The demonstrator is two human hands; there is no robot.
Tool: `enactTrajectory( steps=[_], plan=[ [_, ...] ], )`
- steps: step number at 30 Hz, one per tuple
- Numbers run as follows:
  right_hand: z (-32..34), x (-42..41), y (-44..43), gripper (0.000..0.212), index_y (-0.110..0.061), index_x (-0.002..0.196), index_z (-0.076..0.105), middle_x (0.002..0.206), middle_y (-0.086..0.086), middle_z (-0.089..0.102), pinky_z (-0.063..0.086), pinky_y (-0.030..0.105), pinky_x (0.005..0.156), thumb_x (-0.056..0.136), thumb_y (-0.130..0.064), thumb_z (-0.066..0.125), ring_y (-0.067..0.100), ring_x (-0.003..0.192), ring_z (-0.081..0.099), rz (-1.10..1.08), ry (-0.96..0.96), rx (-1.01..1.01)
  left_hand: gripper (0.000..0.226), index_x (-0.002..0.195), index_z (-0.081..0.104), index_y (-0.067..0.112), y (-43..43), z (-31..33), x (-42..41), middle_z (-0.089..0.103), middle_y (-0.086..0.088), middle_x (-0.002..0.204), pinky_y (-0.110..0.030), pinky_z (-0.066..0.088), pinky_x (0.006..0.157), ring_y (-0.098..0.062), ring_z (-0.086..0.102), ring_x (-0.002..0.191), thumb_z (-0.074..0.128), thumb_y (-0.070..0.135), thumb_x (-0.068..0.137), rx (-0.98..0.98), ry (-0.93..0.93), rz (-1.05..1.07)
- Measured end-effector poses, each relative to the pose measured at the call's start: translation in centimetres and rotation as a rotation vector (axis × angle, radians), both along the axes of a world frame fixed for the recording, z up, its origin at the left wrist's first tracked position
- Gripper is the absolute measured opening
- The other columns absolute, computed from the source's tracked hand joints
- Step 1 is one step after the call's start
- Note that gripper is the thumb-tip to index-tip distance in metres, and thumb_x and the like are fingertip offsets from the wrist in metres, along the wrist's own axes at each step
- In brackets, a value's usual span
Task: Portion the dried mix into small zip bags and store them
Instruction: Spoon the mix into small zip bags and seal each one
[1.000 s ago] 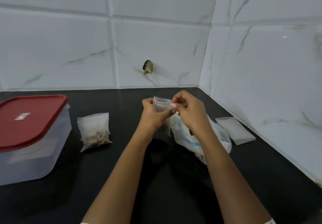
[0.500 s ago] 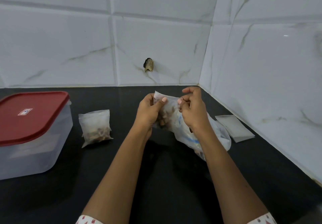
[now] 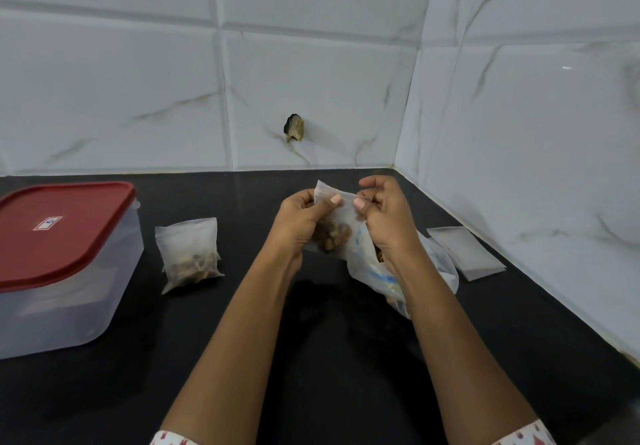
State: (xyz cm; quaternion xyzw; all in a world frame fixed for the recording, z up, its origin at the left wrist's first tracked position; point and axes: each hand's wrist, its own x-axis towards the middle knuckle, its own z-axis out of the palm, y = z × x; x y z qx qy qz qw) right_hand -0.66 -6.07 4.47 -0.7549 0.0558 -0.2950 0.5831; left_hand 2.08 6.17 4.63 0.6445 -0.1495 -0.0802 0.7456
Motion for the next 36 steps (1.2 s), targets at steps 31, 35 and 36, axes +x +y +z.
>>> enactTrajectory(
  steps=[31, 35, 36],
  plan=[
    [0.35, -0.53, 0.05, 0.024, -0.021, 0.095, 0.058, 0.095, 0.000, 0.059, 0.050, 0.032, 0.087, 0.081, -0.004, 0.067, 0.015, 0.093, 0.057, 0.169, 0.025, 0.173, 0.020, 0.072, 0.051, 0.017, 0.10, -0.50, 0.60, 0.059, -0.002, 0.080, -0.036, 0.049, 0.070, -0.016, 0.057, 0.077, 0.054, 0.012, 0.092, -0.180, 0.002, 0.018],
    [0.42, -0.52, -0.04, 0.025, -0.013, 0.098, 0.057, 0.085, 0.001, 0.056, 0.049, 0.023, 0.078, 0.081, 0.005, 0.063, 0.012, 0.084, 0.055, 0.142, -0.011, 0.183, 0.019, 0.075, 0.052, 0.019, -0.28, -0.49, 0.31, 0.059, -0.001, 0.082, -0.035, 0.049, 0.068, -0.017, 0.057, 0.077, 0.053, 0.013, 0.093, -0.124, -0.026, -0.005],
    [0.43, -0.52, -0.05, 0.025, -0.011, 0.099, 0.057, 0.083, 0.001, 0.055, 0.049, 0.021, 0.076, 0.081, 0.006, 0.061, 0.011, 0.081, 0.055, 0.139, -0.013, 0.186, 0.018, 0.075, 0.052, 0.019, -0.35, -0.44, 0.30, 0.059, -0.002, 0.082, -0.037, 0.049, 0.070, -0.018, 0.056, 0.078, 0.054, 0.014, 0.093, -0.116, -0.033, 0.006]
  ],
)
